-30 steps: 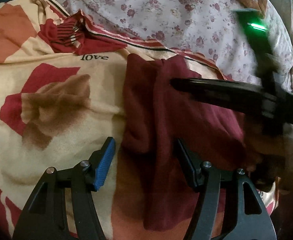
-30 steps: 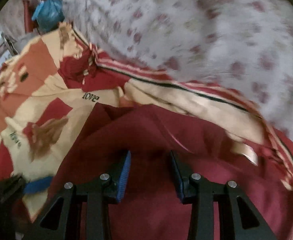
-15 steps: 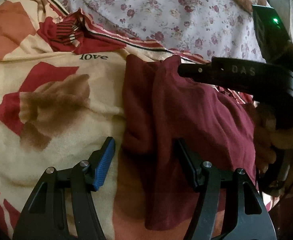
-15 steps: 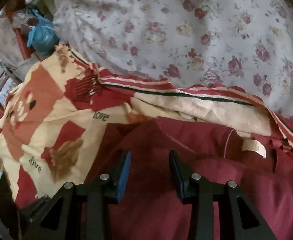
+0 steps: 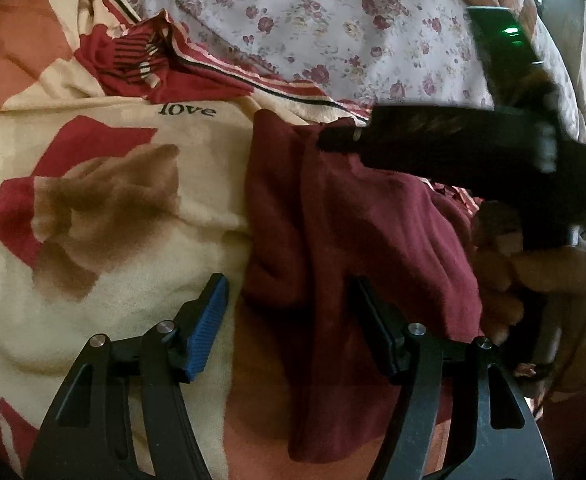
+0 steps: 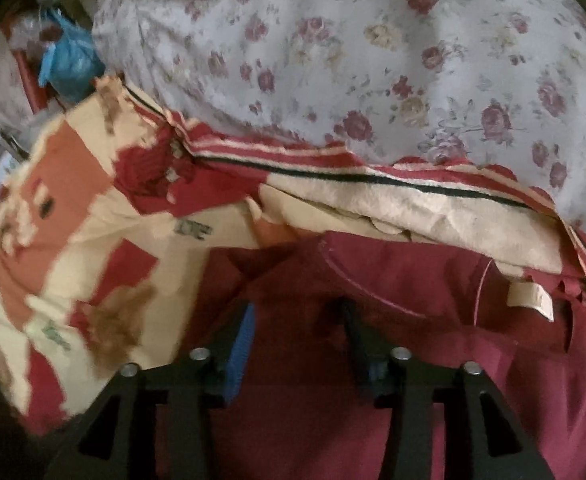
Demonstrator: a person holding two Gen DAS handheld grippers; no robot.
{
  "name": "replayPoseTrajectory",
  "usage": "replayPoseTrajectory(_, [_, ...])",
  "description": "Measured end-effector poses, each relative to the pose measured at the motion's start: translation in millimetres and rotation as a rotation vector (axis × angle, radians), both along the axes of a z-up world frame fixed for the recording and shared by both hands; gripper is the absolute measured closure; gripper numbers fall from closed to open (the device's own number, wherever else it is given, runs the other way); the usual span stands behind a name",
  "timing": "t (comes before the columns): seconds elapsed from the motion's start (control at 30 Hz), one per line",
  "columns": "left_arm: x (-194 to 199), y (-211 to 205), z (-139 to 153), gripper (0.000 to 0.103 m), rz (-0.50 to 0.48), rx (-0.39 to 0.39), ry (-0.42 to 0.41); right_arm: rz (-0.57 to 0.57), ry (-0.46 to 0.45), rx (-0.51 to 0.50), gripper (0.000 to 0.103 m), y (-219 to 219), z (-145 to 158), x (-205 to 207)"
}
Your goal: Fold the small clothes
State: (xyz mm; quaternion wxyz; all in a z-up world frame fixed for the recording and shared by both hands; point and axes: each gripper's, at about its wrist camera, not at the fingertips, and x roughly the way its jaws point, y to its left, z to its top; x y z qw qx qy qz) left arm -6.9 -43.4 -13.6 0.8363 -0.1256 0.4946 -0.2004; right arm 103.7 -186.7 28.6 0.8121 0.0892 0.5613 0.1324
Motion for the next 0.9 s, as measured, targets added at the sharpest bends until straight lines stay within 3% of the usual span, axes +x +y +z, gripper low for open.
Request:
replayPoseTrajectory(0.1, [1, 5, -1, 0.036, 0.014, -0.046, 0.014, 0.042, 0.019, 0.063, 0.028, 13, 4, 1])
replayPoseTrajectory(0.2, [1, 7, 0, 0.036, 0.018, -0.061, 0.017, 0.119, 0.056, -0.015, 0.027, 42, -10, 4])
replayPoseTrajectory(0.27, [1, 5, 0, 0.032, 0.017, -0.063, 0.016, 0.151, 0.02, -0.149, 0.026, 57, -20, 5])
replayPoseTrajectory(0.3, [1, 5, 1, 0.03, 0.012, -0.071, 0.013, 0.149, 0.006, -0.165, 0.027, 58, -21, 5])
replayPoseTrajectory(0.37, [2, 3, 1, 0.025, 0.007, -0.093, 0.007, 0.104, -0.018, -0.157, 0.042, 52, -19, 1])
replayPoseTrajectory(0.43, [3, 2, 3, 0.025, 0.007, -0.111, 0.002, 0.103, -0.04, -0.119, 0.073, 42, -10, -4])
replayPoseTrajectory(0.5, [5, 0, 3, 0.025, -0.012, -0.157, 0.01, 0.097, -0.055, -0.064, 0.082, 30, 3, -12])
replayPoseTrajectory(0.6, [9, -3, 1, 0.028, -0.036, -0.215, 0.027, 0.091, -0.089, -0.018, 0.085, 18, 23, -21])
replayPoseTrajectory(0.67, [7, -3, 5, 0.054, -0.042, -0.251, 0.016, 0.087, -0.097, -0.003, 0.085, 12, 30, -23])
replayPoseTrajectory(0.77, [3, -5, 17, 0.068, -0.072, -0.246, -0.013, 0.078, -0.087, -0.016, 0.085, 5, 31, -26])
replayPoseTrajectory(0.87, [-4, -9, 28, 0.07, -0.108, -0.249, -0.059, 0.045, -0.06, 0.036, 0.085, -7, 36, -27])
replayPoseTrajectory(0.9, [-5, -10, 30, 0.07, -0.117, -0.254, -0.067, 0.035, -0.05, 0.056, 0.079, -8, 35, -23])
